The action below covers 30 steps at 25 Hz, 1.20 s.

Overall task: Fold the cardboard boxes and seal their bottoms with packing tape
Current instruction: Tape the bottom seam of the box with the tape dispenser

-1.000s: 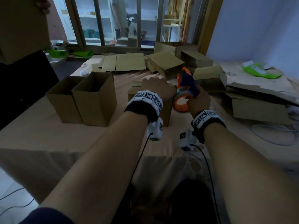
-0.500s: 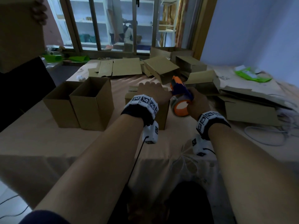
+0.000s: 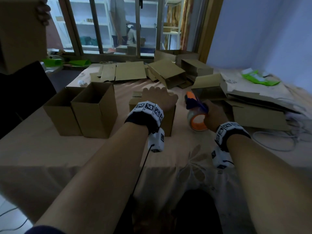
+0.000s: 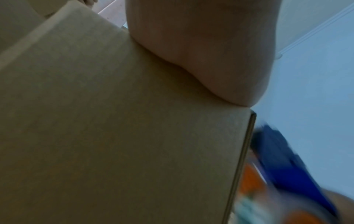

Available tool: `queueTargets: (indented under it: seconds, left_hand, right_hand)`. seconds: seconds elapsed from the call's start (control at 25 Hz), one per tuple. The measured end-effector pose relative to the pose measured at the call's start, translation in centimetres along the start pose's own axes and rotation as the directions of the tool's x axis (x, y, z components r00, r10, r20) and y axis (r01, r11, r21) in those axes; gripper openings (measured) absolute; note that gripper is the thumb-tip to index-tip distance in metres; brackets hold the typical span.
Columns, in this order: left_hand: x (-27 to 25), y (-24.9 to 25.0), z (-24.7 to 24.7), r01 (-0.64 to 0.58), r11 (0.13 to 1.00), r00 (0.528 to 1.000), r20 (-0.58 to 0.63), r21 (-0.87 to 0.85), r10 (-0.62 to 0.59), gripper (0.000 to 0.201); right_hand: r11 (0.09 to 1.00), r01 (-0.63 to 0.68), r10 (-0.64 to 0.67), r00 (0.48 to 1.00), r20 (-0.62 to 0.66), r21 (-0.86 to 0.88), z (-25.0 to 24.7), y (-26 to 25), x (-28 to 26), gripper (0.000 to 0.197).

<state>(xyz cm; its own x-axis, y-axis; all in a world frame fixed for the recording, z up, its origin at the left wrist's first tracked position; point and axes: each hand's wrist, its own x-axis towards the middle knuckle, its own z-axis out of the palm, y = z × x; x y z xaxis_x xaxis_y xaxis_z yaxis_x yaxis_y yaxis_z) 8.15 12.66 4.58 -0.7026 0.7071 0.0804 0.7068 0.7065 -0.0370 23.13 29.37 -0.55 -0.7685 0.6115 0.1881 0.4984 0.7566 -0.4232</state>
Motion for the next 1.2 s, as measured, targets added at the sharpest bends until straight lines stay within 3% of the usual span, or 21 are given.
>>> queueTargets:
  seconds: [0.24, 0.4, 0.68, 1.2]
  left_hand:
    - [-0.3, 0.1, -0.3, 0.018, 0.999, 1.0, -0.003, -0.05, -0.018, 0.082]
    - [-0.6, 0.0, -0.6, 0.043, 0.996, 0.999, -0.011, -0.078, -0.044, 0.078]
    - [-0.7, 0.0, -0.7, 0.046, 0.996, 0.999, -0.013, -0.078, -0.047, 0.083]
    - [-1.2, 0.3, -1.1, 0.043, 0.996, 0.999, 0.014, -0.077, -0.042, 0.083]
  right_hand:
    - [0.999, 0.037, -0.038, 0.998, -0.04, -0.012, -0.5, 1.5, -0.1, 0.046]
    - [0.997, 0.046, -0.049, 0.997, -0.06, -0.06, -0.3, 1.4, 0.0, 0.058]
    - [0.925, 0.129, -0.165, 0.984, -0.071, -0.357, -1.8, 0.2, 0.9, 0.058]
    - [0.792, 0.183, -0.238, 0.971, -0.019, -0.582, -3.6, -3.8, 2.7, 0.024]
